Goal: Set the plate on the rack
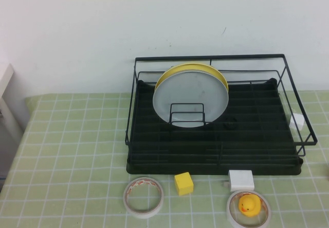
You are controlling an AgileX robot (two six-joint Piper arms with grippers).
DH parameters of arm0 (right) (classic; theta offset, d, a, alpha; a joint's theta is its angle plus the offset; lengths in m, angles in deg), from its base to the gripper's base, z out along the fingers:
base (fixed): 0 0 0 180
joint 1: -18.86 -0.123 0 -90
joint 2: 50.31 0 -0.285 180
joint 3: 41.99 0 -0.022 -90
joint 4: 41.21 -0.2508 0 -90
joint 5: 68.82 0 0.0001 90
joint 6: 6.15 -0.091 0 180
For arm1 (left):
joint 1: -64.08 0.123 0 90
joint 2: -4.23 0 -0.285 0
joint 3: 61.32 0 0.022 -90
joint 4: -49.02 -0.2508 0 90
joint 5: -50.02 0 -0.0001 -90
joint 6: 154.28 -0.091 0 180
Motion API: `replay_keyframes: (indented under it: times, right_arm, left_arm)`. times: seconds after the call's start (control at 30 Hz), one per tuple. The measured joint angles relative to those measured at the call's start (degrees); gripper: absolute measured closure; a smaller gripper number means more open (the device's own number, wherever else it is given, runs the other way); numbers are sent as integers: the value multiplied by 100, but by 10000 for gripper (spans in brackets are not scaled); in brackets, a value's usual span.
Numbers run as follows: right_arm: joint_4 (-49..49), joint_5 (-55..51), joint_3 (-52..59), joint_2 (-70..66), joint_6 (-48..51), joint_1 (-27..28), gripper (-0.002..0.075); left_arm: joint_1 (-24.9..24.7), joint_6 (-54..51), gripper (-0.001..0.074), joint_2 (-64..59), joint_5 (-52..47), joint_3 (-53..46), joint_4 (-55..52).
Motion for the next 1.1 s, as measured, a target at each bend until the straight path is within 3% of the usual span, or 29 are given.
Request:
replay_keyframes:
  times: [0.63,0.8,0.93,1.1]
  right_arm:
    - [-21,-9,0,0,13,0,726]
    - [-21,-9,0,0,26,0,726]
    - [-21,-9,0,0,26,0,726]
    - [-21,-13,0,0,26,0,726]
  left_arm:
    - [0,0,736,0,0,0,0]
    - [14,0,736,34,101,-69,-845]
    - [352,0,736,102,494,-402,-1522]
    - [1186,0,736,482,933,-1092,-1730]
